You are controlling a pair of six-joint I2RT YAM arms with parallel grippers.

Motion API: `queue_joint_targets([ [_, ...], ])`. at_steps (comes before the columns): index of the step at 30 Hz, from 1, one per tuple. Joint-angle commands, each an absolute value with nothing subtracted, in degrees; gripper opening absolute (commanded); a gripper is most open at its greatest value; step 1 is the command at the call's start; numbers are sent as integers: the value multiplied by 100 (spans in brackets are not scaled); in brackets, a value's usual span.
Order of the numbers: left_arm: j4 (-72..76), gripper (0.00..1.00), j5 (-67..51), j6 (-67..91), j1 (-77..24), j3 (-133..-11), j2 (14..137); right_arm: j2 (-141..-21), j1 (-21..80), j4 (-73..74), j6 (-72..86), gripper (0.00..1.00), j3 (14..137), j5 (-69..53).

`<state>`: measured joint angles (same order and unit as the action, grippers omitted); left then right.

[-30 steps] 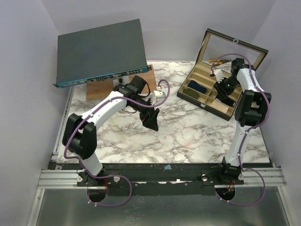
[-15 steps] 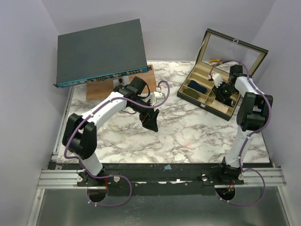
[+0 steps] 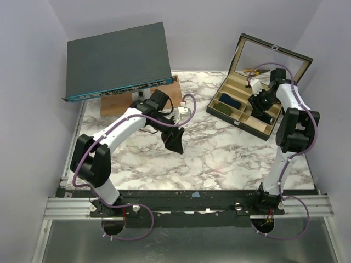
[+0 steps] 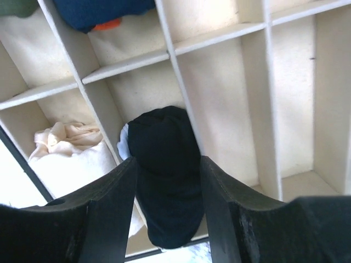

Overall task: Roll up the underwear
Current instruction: Place the underwear in the storage box.

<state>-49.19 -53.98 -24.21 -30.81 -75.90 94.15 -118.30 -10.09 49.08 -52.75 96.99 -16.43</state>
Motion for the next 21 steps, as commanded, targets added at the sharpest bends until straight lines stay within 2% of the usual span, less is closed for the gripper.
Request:
queue_joint_targets([
  [1, -4834, 89, -5523, -2503, -3044, -7488, 9185, -11882, -1034, 5573, -5158, 53, 10236, -1705],
  [10, -4850, 89, -5568, -2539, -3023, -7537, 9193, -11682, -1319, 5854, -5342, 52, 10085, -1530],
  [21, -4864, 89, -5606, -2522, -3023, -7584, 9242, -11772, -1652, 5731, -5574, 38, 9533, -1432],
])
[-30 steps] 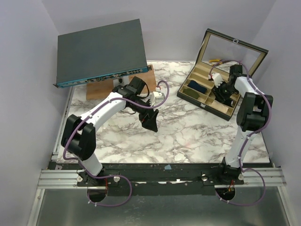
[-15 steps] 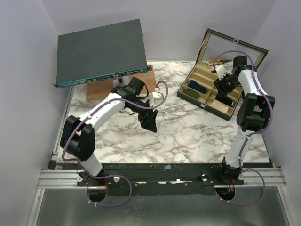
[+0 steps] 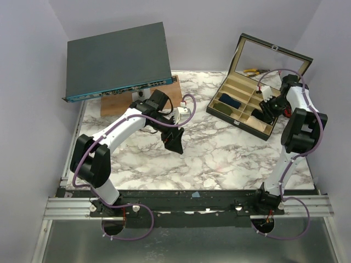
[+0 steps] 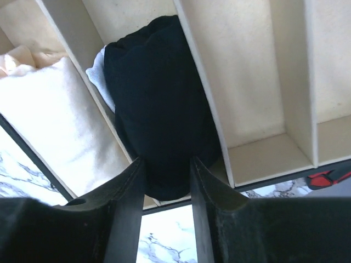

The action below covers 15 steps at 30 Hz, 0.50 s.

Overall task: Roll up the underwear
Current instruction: Place the underwear in the storage box.

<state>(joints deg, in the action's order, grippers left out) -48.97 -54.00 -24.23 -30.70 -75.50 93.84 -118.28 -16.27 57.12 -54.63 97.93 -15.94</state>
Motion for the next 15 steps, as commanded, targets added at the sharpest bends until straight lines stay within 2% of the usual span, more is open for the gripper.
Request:
queue_joint_targets([
  [1, -4870, 89, -5602, -2521, -3019, -7584, 9236, -11793, -1652, 5675, -5566, 36, 9466, -1429],
  [7, -4871, 89, -5559, -2519, -3021, -7532, 9202, -11856, -1652, 5466, -5472, 35, 9341, -1460],
  [15, -4788, 89, -5576, -2495, -3016, -7463, 9177, -11469, -1652, 5523, -5199, 52, 9859, -1695],
])
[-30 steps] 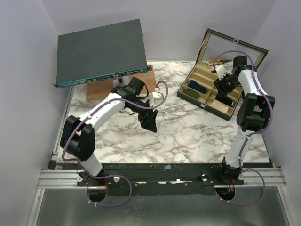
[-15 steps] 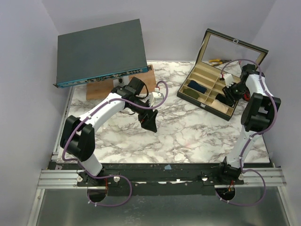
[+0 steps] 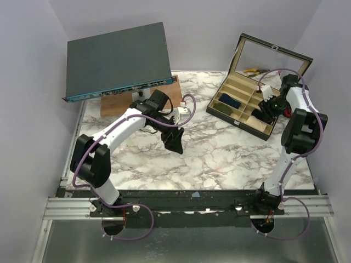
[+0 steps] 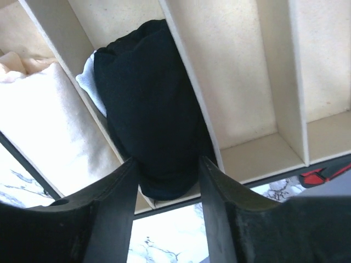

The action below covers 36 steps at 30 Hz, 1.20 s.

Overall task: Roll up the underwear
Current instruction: Place the underwear in the storage box.

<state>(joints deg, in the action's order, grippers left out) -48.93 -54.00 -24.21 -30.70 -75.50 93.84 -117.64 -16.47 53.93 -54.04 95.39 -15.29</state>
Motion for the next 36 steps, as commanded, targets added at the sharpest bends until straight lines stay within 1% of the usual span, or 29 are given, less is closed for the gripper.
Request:
queue_joint_targets([
  [1, -4765, 89, -5586, -2496, -3015, -7441, 9165, -11421, -1652, 5535, -5138, 54, 9962, -1732],
  [7, -4623, 92, -5413, -2380, -2998, -7368, 9046, -11102, -1652, 5348, -4528, 59, 10489, -1919],
  [10, -4452, 93, -5110, -2314, -2997, -7282, 8905, -10938, -1653, 5050, -4133, 63, 10619, -1927],
  [15, -4026, 96, -4590, -2203, -2997, -6969, 8386, -10723, -1657, 4525, -3473, 71, 10842, -1895],
  [17, -3928, 99, -4433, -2188, -2997, -6872, 8181, -10663, -1652, 4389, -3243, 76, 10998, -1912],
  [20, -3805, 99, -4189, -2159, -2996, -6780, 7888, -10715, -1653, 4359, -2933, 84, 11490, -1938],
  [24, -3688, 99, -3848, -2117, -2988, -6746, 7586, -10928, -1652, 4322, -2692, 100, 12246, -1783],
  [27, -3649, 99, -3723, -2127, -2988, -6703, 7427, -11120, -1652, 4287, -2646, 100, 12760, -1562],
  [36, -3595, 99, -3709, -2096, -2979, -6652, 7400, -11588, -1636, 3980, -3114, 100, 13401, -991],
])
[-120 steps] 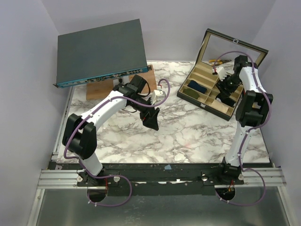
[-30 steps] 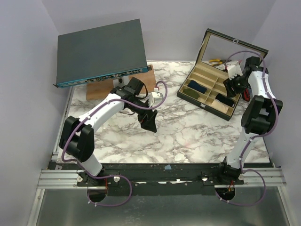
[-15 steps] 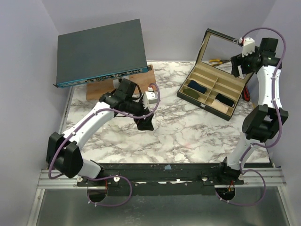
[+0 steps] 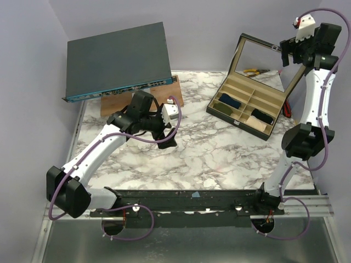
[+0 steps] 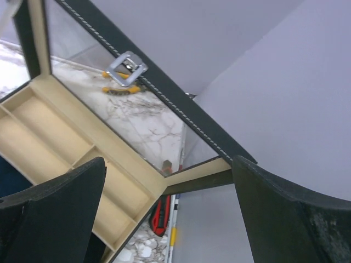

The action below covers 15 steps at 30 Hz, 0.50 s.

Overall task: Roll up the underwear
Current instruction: Place the underwear in the storage box.

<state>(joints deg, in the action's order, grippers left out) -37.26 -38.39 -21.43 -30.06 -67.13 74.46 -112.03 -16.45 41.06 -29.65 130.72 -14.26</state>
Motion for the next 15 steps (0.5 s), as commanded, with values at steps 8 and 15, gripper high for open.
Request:
queue_joint_targets([
  [8, -3629, 99, -3610, -2092, -2979, -6697, 7529, -12025, -1635, 3831, -3421, 100, 13828, -829],
  [15, -3737, 99, -3474, -2157, -2979, -6783, 7723, -12510, -1634, 3990, -3642, 100, 14184, -1004],
])
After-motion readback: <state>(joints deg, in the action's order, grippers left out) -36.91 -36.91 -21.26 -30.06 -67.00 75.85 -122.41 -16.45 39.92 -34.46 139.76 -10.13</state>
